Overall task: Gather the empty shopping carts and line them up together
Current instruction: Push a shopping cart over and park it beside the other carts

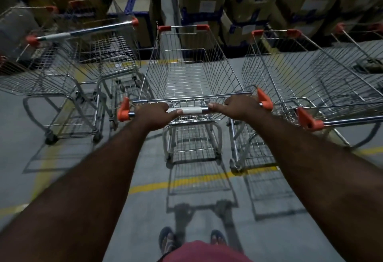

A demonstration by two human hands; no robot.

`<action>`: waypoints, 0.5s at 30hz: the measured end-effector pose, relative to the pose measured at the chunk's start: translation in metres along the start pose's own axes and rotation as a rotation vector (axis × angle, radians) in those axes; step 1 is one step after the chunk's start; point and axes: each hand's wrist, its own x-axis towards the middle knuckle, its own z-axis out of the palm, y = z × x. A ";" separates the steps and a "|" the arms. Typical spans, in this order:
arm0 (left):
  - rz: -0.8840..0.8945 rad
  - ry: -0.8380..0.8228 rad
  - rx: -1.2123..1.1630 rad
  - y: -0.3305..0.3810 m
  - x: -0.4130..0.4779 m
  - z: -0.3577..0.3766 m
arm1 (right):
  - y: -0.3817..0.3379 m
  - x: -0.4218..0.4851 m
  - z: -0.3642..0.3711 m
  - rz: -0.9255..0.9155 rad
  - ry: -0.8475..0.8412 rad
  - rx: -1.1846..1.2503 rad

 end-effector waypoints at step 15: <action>0.004 0.022 0.000 0.014 -0.062 0.024 | 0.004 -0.059 0.025 -0.024 0.023 0.015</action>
